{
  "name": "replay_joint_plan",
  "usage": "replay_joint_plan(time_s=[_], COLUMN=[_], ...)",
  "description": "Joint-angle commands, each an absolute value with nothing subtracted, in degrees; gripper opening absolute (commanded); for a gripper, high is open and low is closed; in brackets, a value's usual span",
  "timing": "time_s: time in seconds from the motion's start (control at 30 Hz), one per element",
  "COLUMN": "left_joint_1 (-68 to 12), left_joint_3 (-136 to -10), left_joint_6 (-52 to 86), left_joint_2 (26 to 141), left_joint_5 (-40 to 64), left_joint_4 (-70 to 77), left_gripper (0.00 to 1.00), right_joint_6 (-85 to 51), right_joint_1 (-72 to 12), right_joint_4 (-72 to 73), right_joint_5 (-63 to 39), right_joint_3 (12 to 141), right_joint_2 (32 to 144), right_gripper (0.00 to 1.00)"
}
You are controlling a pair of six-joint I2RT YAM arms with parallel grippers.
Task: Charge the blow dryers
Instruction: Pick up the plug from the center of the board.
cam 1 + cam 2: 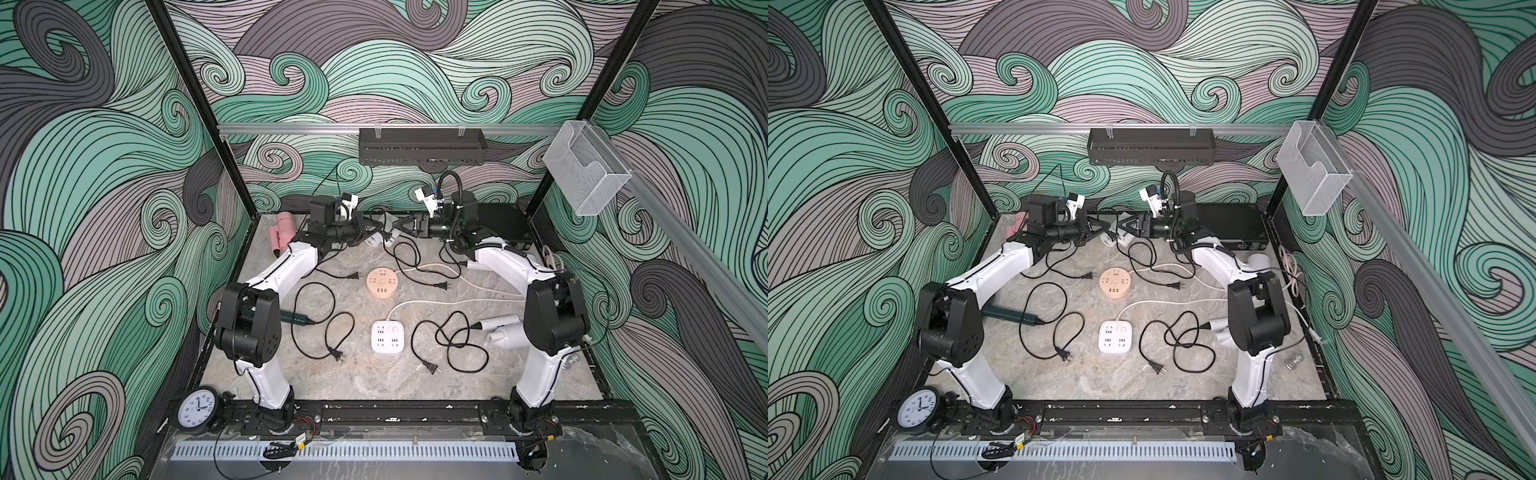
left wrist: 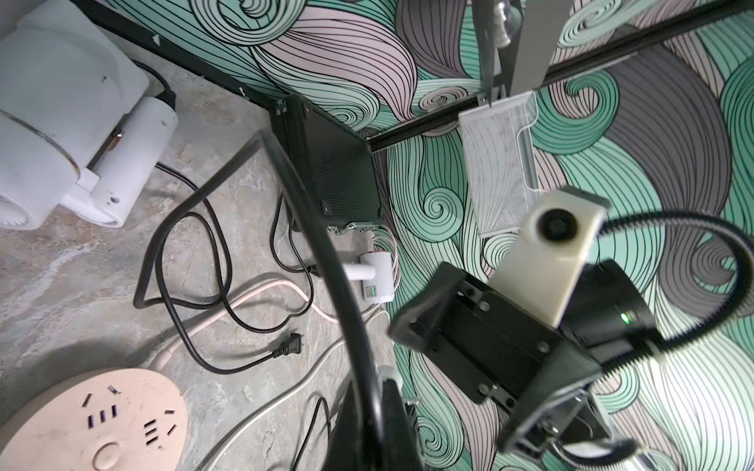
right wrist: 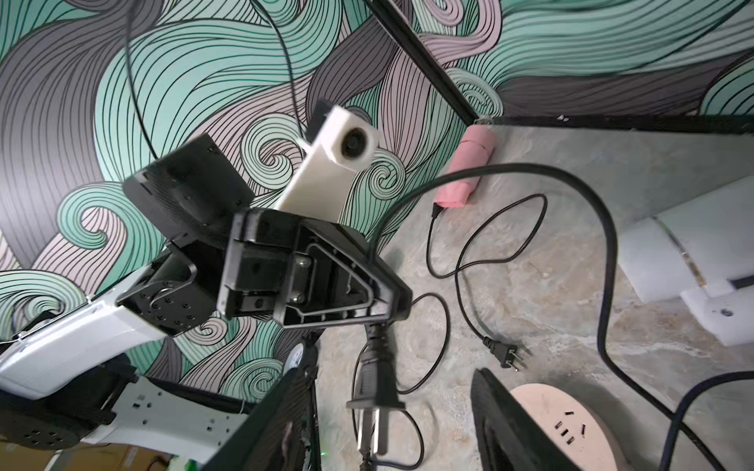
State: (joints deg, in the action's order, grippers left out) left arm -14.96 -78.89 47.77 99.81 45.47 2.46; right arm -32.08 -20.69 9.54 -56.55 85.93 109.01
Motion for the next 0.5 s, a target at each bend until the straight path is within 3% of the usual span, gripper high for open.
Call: replay_joint_plan(time_s=[0.0, 0.23, 0.47], left_joint_1=[-14.96, -15.04, -15.1], left_joint_3=[-80.83, -81.76, -82.53], left_joint_6=[38.99, 36.24, 34.3], left_joint_2=[97.38, 98.63, 99.41], left_joint_5=[48.35, 48.13, 48.72], left_joint_4=[-2.6, -3.46, -4.47], left_gripper=[0.03, 0.03, 0.02], right_joint_6=[-32.15, -33.65, -32.03], right_joint_1=[-22.11, -23.03, -23.88], right_joint_4=[4.61, 6.29, 2.74], right_joint_5=[-66.49, -68.46, -69.35], right_joint_3=[87.97, 85.96, 87.18], right_joint_2=[111.62, 110.74, 111.81], right_gripper=[0.64, 0.58, 0.44])
